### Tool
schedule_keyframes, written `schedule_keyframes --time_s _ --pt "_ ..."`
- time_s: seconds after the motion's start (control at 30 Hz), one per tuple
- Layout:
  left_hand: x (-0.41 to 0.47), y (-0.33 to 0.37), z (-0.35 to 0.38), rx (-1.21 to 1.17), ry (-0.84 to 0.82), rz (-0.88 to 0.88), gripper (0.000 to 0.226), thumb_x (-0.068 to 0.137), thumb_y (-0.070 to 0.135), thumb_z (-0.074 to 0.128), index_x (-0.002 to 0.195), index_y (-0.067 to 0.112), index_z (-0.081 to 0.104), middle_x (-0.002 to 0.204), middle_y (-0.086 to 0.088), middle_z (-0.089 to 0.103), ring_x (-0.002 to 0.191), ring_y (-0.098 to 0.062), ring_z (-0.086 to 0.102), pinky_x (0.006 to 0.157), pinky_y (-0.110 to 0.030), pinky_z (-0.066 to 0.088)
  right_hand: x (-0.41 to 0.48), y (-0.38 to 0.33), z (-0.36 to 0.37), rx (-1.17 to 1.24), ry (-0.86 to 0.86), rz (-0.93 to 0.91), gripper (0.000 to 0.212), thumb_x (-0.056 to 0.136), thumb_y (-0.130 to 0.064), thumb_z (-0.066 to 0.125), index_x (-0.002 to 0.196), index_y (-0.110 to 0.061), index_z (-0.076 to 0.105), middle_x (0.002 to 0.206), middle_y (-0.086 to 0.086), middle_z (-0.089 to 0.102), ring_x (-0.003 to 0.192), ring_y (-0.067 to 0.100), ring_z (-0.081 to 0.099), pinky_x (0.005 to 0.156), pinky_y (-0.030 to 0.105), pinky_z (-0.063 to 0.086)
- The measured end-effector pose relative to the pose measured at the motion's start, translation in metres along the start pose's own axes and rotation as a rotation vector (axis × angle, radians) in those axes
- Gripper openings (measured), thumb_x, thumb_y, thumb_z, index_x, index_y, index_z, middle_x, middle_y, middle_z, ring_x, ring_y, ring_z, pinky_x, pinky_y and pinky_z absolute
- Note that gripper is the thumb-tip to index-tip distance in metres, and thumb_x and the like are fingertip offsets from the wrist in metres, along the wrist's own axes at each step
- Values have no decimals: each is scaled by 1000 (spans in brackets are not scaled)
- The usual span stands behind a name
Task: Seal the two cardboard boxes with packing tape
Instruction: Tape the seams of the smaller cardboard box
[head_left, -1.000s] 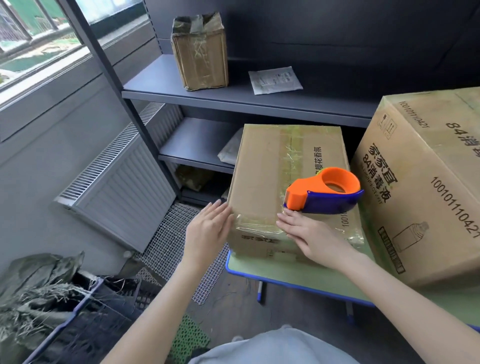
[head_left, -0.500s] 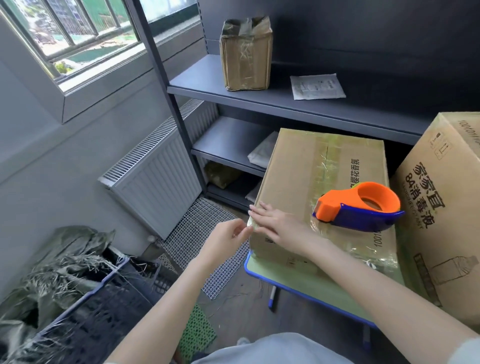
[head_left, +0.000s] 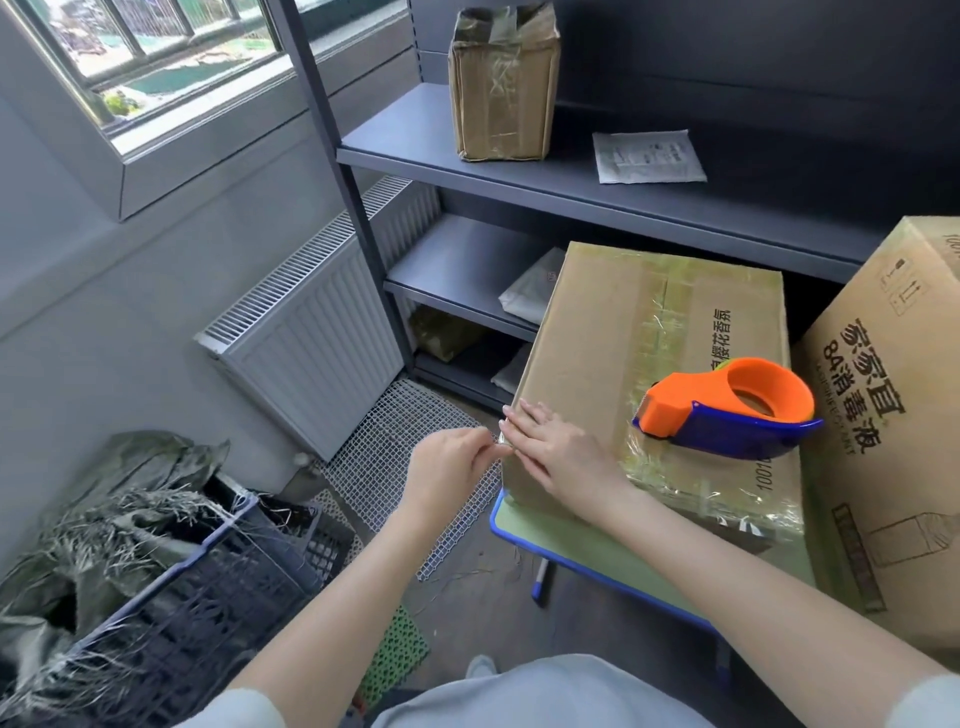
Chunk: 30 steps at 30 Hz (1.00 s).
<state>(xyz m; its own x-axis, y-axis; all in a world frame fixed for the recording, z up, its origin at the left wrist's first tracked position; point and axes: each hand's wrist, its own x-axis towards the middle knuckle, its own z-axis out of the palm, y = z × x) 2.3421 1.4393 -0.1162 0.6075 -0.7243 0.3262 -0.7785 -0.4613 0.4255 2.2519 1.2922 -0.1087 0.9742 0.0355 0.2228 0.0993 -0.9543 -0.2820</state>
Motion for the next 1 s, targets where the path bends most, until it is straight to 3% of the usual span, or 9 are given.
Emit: schedule_keyframes --time_s 0.13,0.23,0.33,0.4,0.5,0.6,0.77,0.9,1.0 --pt "9 -3 0 131 74 201 31 74 24 77 59 5 58 52 -3 55 45 -20 54 42 -28 46 -1 0 -1 -37 5 -26 37 81 -3 67 118 -1 63 125 16 59 114 36 57 96 51 45" --pt "5 -2 6 178 114 257 27 80 25 71 66 5 62 60 -4 58 50 -20 57 46 -28 49 -1 2 -2 -10 -96 -6 40 94 -8 49 133 -3 48 141 15 41 132 34 38 113 40 20" --pt "0 -2 7 145 137 240 25 84 24 66 85 0 66 83 -9 66 69 -24 65 59 -32 55 -1 11 -8 29 -212 -20 48 100 -17 37 145 -9 24 154 8 17 144 22 11 114 22 -2" --pt "-1 2 7 114 155 252 28 78 20 73 95 -2 66 98 -12 67 86 -26 66 73 -34 56 -6 19 -15 -4 -267 -8 54 101 -26 33 148 -13 11 156 2 8 144 16 0 112 20 -4" --pt "4 11 9 80 145 351 35 81 24 70 107 1 67 110 -9 68 104 -26 64 92 -37 50 -23 30 -28 -84 -271 20 58 100 -35 30 149 -15 6 157 0 1 143 11 -5 109 16 -10" --pt "13 22 14 78 100 458 41 81 26 73 112 0 67 116 -9 67 114 -27 60 98 -42 47 -43 35 -37 -118 -289 37 58 101 -37 28 149 -15 5 156 -2 -1 141 7 -8 103 9 -20" --pt "24 39 22 89 68 579 39 78 22 75 109 0 69 113 -10 68 110 -29 62 92 -48 50 -64 44 -45 -45 -303 119 54 101 -35 27 148 -15 10 156 -5 2 141 6 -6 105 9 -16" --pt "24 38 29 121 137 666 36 71 21 80 99 -1 72 105 -10 71 100 -25 67 80 -41 56 -71 48 -45 -11 -288 127 52 101 -32 29 148 -18 13 154 -9 3 141 6 -4 103 6 -16" --pt "21 35 35 133 137 693 34 76 21 75 103 0 72 108 -10 70 102 -23 66 81 -39 56 -72 46 -42 -8 -253 131 51 101 -27 34 147 -18 16 153 -9 7 143 11 1 107 9 -12"
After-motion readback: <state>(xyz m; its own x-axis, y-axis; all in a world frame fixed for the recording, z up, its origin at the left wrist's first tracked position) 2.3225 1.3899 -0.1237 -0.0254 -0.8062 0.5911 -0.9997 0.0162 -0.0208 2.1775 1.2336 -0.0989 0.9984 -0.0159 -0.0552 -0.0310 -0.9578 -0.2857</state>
